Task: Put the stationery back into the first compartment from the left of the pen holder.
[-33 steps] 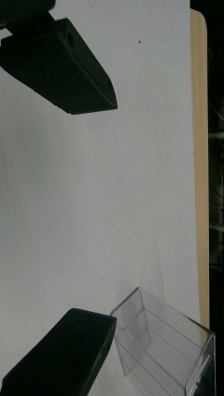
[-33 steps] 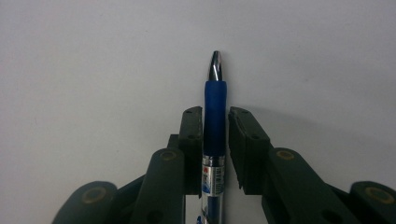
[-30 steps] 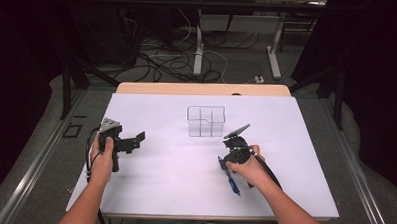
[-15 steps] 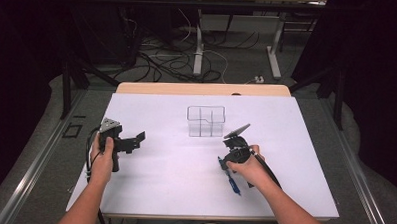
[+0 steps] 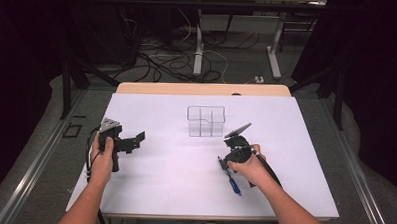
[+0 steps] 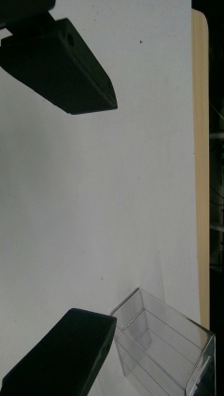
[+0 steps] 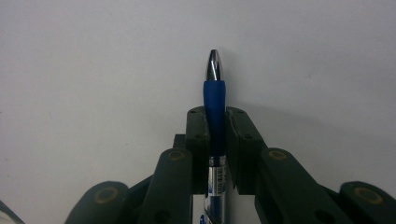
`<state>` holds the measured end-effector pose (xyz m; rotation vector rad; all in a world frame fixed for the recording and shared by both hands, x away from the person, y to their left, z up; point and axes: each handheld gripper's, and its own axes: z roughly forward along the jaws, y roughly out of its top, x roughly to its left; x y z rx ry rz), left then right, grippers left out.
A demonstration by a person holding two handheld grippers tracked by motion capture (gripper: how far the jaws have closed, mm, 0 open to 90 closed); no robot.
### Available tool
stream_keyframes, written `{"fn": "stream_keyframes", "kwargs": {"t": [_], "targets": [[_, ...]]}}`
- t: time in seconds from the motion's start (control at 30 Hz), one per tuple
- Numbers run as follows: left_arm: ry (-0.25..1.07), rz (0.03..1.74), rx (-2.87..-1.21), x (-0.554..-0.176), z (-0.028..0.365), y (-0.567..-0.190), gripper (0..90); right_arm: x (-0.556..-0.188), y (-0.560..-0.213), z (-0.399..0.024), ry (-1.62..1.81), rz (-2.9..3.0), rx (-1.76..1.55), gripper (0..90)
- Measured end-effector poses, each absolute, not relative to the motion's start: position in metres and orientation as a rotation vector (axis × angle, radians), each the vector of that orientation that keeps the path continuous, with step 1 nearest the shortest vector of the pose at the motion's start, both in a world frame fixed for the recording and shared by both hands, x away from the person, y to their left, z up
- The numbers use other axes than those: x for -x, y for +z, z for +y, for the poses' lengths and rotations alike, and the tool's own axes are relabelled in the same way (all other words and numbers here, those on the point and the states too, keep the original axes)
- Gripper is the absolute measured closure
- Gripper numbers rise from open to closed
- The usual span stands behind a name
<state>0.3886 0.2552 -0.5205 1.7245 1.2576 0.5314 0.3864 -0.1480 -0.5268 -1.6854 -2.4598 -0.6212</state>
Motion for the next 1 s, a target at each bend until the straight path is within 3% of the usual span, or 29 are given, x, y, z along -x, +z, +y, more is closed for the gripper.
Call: {"fn": "stream_keyframes", "kwargs": {"t": [1.0], "targets": [[0.534,1.258,-1.727,-0.388,0.255,-0.520,0.4,-0.389,-0.508,-0.160,-1.051,-2.394,1.688,80.0]]}}
